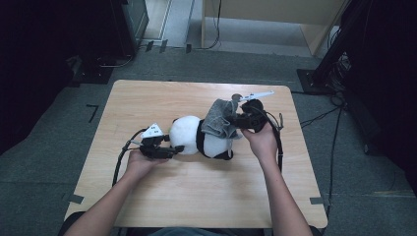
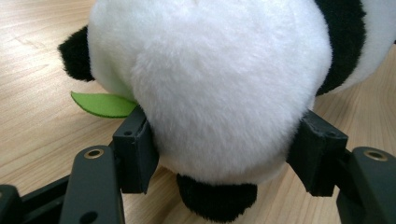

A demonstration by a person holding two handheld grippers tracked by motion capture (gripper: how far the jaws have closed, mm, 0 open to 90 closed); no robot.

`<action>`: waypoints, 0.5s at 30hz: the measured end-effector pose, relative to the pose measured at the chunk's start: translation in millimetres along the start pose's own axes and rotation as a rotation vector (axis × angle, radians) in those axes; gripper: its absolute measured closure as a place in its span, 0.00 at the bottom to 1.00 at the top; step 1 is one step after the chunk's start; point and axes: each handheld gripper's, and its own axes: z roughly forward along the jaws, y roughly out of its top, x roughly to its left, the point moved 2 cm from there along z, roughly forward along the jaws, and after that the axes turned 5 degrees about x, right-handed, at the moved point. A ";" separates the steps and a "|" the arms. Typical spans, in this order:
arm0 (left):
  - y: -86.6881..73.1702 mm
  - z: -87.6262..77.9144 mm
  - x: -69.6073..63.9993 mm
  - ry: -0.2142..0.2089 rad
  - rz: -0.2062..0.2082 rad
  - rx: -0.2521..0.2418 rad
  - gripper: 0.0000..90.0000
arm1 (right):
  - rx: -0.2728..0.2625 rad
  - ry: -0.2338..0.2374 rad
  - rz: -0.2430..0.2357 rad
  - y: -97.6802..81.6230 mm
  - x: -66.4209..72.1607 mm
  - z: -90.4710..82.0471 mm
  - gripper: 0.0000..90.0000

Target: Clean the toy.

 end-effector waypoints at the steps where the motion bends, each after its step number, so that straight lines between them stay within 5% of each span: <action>1: 0.0 0.0 0.0 0.000 -0.001 0.000 0.37 | 0.001 -0.006 0.008 -2.5 -3.6 -1.4 0.83; 10: -0.3 -0.1 -0.5 0.001 0.000 0.003 0.37 | 0.025 -0.060 0.067 -22.4 -31.8 -8.5 0.84; 15: -0.7 0.1 -0.4 0.002 0.005 -0.002 0.37 | -0.076 -0.012 0.085 -13.6 -28.2 -31.9 0.84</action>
